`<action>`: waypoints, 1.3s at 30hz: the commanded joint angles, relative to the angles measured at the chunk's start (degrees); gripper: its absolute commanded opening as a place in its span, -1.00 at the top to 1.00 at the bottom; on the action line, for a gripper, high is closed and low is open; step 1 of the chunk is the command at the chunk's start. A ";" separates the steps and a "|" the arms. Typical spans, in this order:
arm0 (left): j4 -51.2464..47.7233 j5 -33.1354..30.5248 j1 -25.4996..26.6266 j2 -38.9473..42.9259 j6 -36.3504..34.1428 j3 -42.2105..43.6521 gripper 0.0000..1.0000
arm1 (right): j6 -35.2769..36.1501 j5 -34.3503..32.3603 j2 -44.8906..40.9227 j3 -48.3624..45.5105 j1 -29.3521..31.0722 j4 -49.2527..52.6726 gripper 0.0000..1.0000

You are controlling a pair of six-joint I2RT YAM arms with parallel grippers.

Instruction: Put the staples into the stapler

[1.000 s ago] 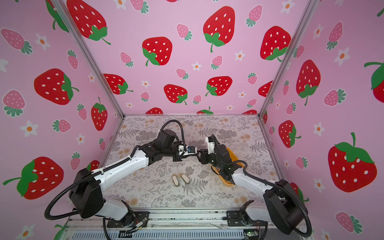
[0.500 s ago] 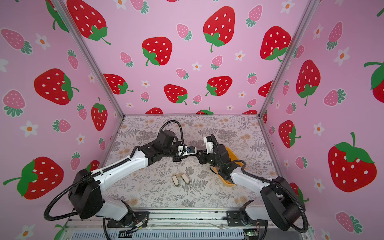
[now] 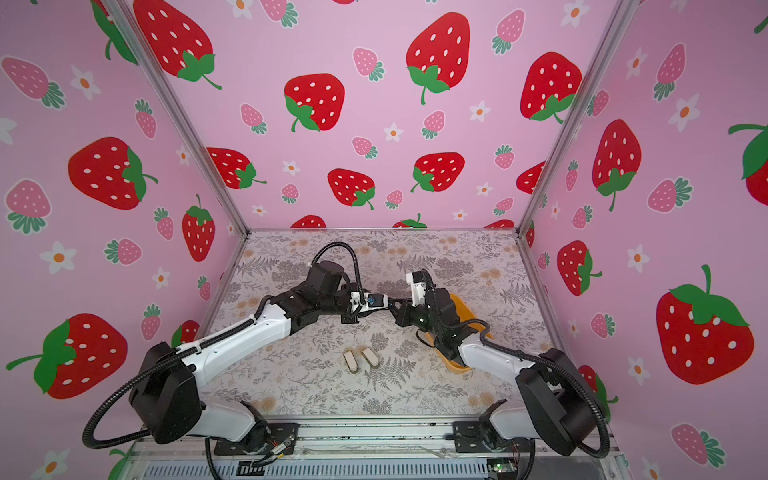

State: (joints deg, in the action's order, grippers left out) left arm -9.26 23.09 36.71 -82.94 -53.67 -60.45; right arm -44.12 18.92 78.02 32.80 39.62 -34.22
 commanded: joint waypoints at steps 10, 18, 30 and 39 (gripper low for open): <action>6.78 9.02 -1.86 5.05 1.15 0.14 1.00 | -2.92 -5.19 3.22 -3.31 -4.26 3.28 1.00; 7.09 15.28 -2.65 6.63 0.46 1.10 1.00 | -3.78 -7.11 2.92 -4.21 -5.06 3.81 1.00; 5.79 22.69 -4.70 8.30 -0.97 1.46 1.00 | -5.01 -8.59 3.76 -4.67 -6.29 5.30 1.00; 4.58 28.61 -7.24 9.00 -1.02 0.77 1.00 | -5.44 -10.12 2.54 -5.30 -7.44 6.42 1.00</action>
State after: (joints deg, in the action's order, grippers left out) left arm -6.94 38.72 29.17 -78.48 -53.74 -56.82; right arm -49.89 21.89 79.00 29.41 34.46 -37.65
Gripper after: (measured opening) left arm 0.308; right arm 0.122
